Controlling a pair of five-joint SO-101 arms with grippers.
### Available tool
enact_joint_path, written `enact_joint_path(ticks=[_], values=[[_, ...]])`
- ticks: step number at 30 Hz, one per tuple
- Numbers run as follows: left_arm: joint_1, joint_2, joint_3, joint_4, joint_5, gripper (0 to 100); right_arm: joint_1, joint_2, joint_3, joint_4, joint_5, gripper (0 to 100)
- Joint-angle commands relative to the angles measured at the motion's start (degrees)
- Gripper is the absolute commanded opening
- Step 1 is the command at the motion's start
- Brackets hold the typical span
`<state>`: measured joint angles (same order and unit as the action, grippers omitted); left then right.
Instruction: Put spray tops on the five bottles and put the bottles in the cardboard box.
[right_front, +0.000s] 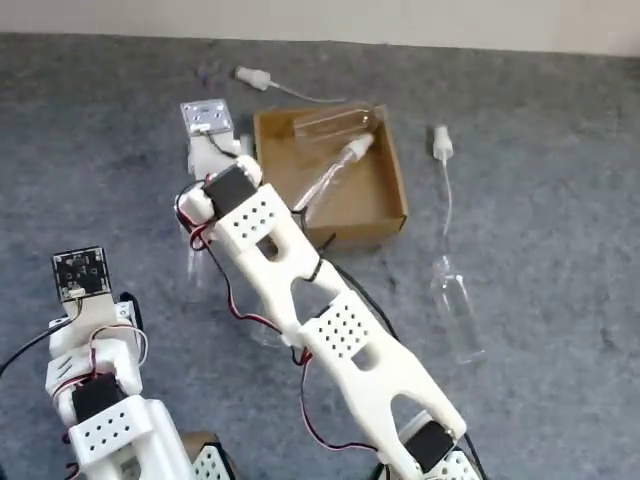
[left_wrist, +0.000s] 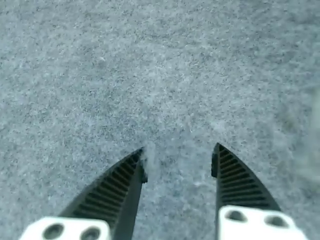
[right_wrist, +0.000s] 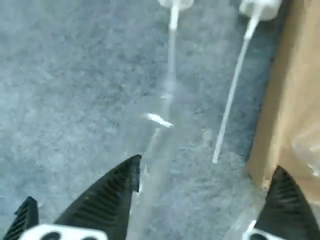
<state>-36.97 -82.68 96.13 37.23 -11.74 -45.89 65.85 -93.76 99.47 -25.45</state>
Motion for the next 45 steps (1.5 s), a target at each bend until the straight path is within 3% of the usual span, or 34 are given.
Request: enact_joint_path(ticks=[1, 8, 16, 33, 36, 40, 45], values=[[1.0, -0.2, 1.5, -1.3, -0.5, 17, 0.7, -6.7, -7.3, 1.6, -0.8, 32.8], [1.0, -0.1, 1.5, -1.3, -0.5, 17, 4.1, -13.1, -7.5, 1.5, -0.8, 32.8], [1.0, 0.0, 1.5, -1.3, -0.5, 17, 18.2, -12.9, -6.0, 1.6, -1.0, 32.8], [1.0, 0.0, 1.5, -1.3, -0.5, 17, 19.7, 7.6, -3.0, -1.8, -1.0, 32.6], [1.0, 0.0, 1.5, -1.3, -0.5, 17, 20.8, 8.5, -3.0, -3.5, -0.8, 24.4], [1.0, 0.0, 1.5, -1.3, -0.5, 17, 23.0, 8.1, -3.0, -5.6, -0.8, 2.4], [1.0, 0.0, 1.5, -1.3, -0.5, 17, 24.9, 4.8, -7.3, -4.4, -0.5, 0.2]])
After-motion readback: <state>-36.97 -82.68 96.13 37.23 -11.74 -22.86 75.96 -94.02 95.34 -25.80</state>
